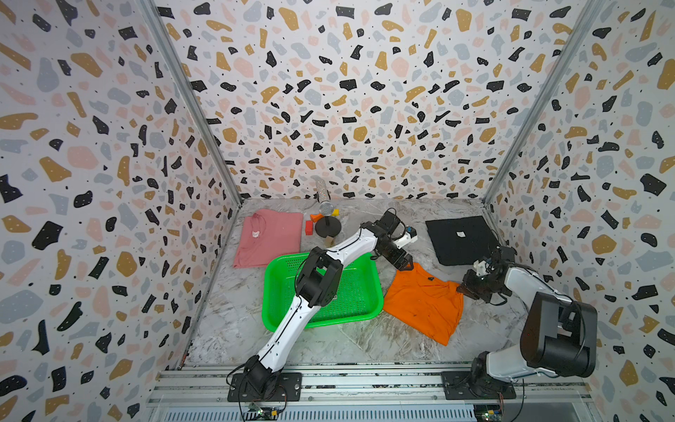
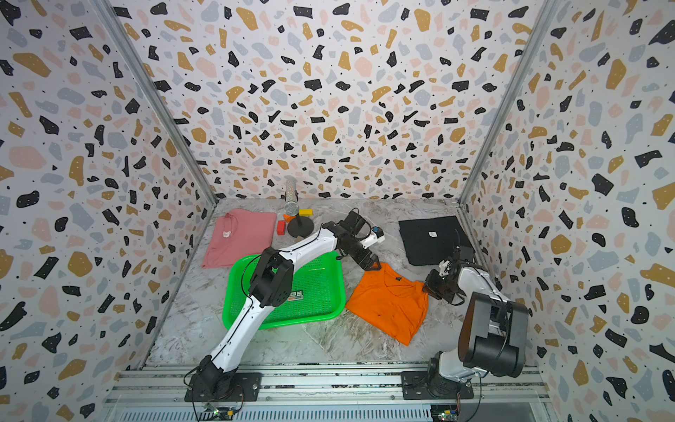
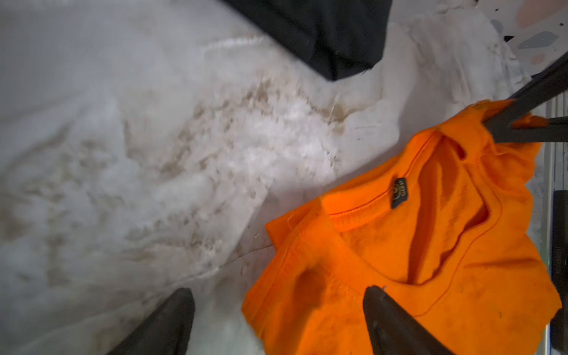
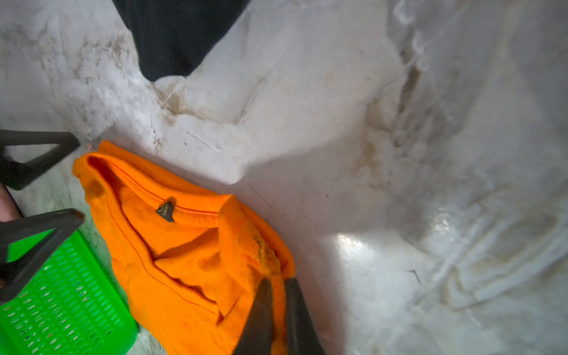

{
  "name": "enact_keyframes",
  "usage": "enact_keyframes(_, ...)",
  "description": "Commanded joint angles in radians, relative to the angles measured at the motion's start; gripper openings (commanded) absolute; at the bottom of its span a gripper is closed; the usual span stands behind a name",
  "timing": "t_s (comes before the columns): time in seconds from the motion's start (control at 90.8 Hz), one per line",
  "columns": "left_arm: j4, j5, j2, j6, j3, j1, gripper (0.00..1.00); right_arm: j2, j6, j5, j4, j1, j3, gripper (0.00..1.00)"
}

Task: Put the folded t-shirts into the basket
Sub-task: Pick up the T-shirt from the center of the board.

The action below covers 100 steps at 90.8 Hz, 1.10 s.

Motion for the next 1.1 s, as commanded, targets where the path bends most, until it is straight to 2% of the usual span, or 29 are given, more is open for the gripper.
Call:
enact_keyframes(0.0,-0.094,0.006,0.003,-0.128,0.093,-0.006,0.88,-0.013,-0.005,-0.033,-0.034,0.006,0.028,0.00)
enact_keyframes(0.099,-0.093,0.040,0.032,-0.230,0.064,-0.004,0.86,-0.009,0.005,-0.048,-0.029,0.006,0.023,0.00)
enact_keyframes(0.363,-0.075,0.085,0.026,-0.300,0.029,0.000,0.71,-0.015,0.006,-0.064,-0.035,0.006,0.018,0.00)
enact_keyframes(0.573,-0.116,0.238,0.060,-0.362,0.007,-0.002,0.65,-0.020,0.003,-0.081,-0.032,0.007,0.015,0.00)
enact_keyframes(0.793,-0.109,0.256,0.103,-0.385,0.021,-0.001,0.63,-0.012,0.003,-0.091,-0.031,0.006,0.015,0.00)
enact_keyframes(0.936,-0.090,0.238,0.116,-0.404,0.029,0.001,0.54,-0.019,-0.001,-0.086,-0.035,0.006,0.016,0.00)
enact_keyframes(1.09,-0.041,0.222,0.125,-0.431,0.029,0.005,0.37,-0.025,0.004,-0.087,-0.030,0.005,0.013,0.00)
